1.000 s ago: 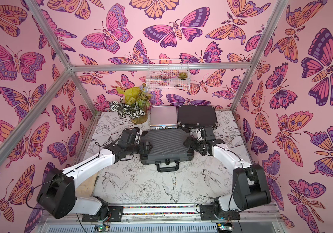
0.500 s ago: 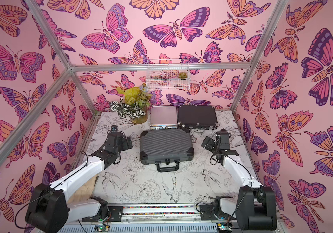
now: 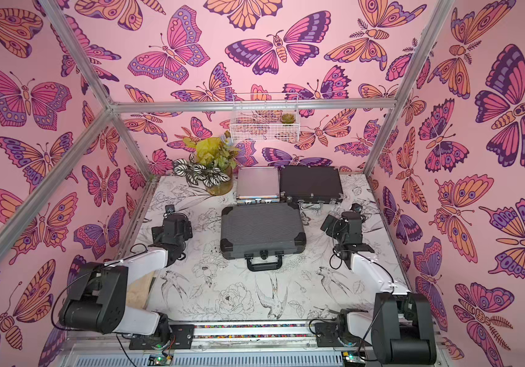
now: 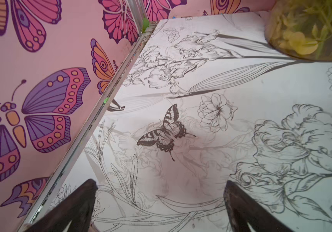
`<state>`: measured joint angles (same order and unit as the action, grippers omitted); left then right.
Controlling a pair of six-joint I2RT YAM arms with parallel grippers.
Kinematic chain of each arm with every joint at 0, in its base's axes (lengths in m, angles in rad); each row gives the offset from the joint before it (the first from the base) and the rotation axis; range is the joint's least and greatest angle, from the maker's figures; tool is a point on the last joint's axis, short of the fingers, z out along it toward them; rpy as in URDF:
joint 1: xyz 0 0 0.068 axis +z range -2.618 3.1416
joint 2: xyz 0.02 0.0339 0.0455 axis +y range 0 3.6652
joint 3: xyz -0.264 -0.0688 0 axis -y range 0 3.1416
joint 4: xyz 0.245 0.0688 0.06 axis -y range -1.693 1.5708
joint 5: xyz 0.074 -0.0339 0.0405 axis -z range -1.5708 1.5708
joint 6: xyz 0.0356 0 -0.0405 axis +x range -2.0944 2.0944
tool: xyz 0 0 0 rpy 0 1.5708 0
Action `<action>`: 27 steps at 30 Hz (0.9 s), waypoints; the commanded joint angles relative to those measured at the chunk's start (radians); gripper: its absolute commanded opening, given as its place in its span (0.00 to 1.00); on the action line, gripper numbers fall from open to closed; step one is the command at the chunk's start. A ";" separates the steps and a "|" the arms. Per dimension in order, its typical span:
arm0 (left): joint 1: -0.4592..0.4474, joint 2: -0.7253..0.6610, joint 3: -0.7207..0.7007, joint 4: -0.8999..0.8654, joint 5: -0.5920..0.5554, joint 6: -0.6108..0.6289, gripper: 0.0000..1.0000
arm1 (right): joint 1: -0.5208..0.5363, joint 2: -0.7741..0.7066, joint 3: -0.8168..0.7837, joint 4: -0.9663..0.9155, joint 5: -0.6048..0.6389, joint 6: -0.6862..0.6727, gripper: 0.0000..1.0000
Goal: Close the poker set cases
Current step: Reset both arms
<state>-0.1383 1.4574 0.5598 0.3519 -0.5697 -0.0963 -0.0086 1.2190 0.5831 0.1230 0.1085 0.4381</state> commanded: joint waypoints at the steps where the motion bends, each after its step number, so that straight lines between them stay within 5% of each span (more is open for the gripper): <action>1: 0.027 0.013 -0.067 0.275 0.129 0.092 1.00 | -0.013 -0.009 -0.016 0.033 0.089 -0.074 0.99; 4: 0.092 0.035 -0.218 0.578 0.311 0.087 1.00 | -0.027 -0.022 -0.052 0.075 0.148 -0.097 0.99; 7: 0.108 0.110 -0.285 0.738 0.344 0.097 1.00 | -0.028 -0.017 -0.107 0.181 0.155 -0.131 0.99; 10: 0.108 0.066 -0.241 0.561 0.349 0.080 1.00 | -0.028 0.027 -0.175 0.374 0.182 -0.152 0.99; 16: 0.107 0.090 -0.204 0.578 0.331 0.081 1.00 | -0.022 0.076 -0.249 0.606 0.107 -0.277 0.99; 20: 0.106 0.080 -0.199 0.553 0.333 0.077 1.00 | -0.022 0.257 -0.373 1.026 0.091 -0.291 0.99; 27: 0.107 0.091 -0.207 0.588 0.332 0.081 1.00 | -0.020 0.282 -0.229 0.773 0.009 -0.327 0.99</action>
<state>-0.0330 1.5467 0.3504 0.9211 -0.2501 -0.0257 -0.0311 1.5196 0.3031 0.8997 0.1520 0.1425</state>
